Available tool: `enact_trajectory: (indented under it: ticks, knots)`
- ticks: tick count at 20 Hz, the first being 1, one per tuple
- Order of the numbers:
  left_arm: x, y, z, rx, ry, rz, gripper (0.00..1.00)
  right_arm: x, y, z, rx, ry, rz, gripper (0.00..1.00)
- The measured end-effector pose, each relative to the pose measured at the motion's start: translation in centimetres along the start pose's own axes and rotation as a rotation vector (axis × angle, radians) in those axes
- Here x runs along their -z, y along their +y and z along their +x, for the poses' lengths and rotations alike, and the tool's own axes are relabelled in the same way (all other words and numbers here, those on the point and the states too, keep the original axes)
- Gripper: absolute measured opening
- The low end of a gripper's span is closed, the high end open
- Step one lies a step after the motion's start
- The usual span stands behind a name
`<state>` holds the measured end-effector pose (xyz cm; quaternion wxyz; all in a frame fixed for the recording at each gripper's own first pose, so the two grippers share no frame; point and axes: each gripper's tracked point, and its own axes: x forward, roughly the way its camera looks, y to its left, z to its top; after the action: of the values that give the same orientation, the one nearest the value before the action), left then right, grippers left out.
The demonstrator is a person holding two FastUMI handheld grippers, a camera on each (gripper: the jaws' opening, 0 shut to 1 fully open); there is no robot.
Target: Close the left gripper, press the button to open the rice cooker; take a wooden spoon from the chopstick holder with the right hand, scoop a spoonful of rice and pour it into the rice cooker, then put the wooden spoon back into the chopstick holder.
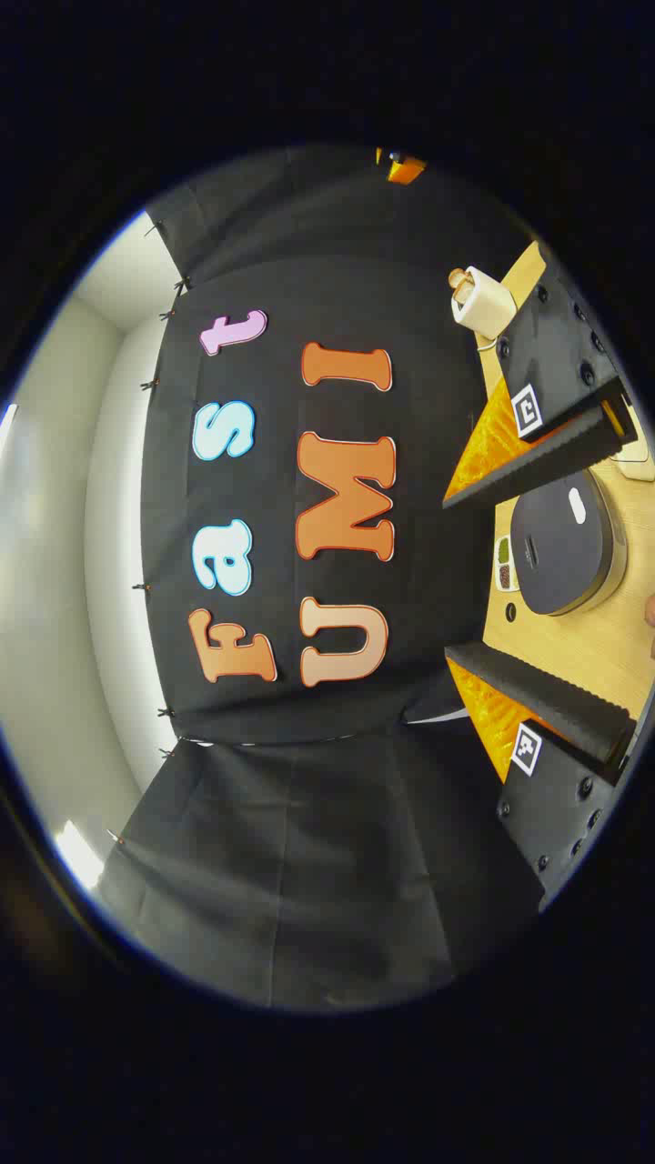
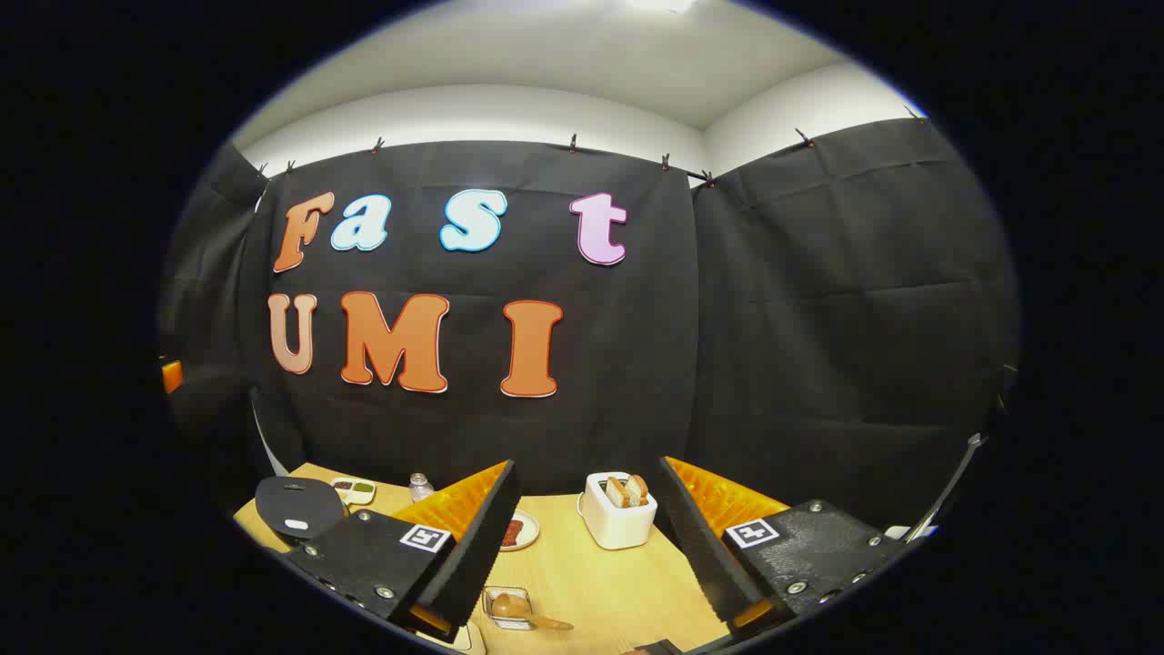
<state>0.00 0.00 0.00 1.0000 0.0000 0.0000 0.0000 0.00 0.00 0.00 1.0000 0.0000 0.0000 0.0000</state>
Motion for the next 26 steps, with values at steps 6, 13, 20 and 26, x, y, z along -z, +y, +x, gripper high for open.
enact_trajectory:
  ticks: [6, 13, 20, 26]
  knots:
    - [1.0, -1.0, 0.4, 0.0, 0.021, 0.03, 1.0, 0.1, -0.4, 0.2, 0.011, 0.005, -0.014, 0.89]
    - [0.1, -0.7, 0.3, -0.025, -0.004, 0.064, 0.99, 0.5, 0.7, 0.6, -0.005, 0.023, -0.011, 0.94]
    - [0.8, -1.2, 0.9, 0.008, 0.023, 0.029, 0.97, 0.7, 0.5, 0.9, -0.002, 0.03, -0.008, 0.94]
    - [2.0, -2.3, 1.7, 0.056, 0.05, -0.001, 0.89, 0.5, -0.4, 0.7, 0.013, 0.026, -0.001, 0.94]
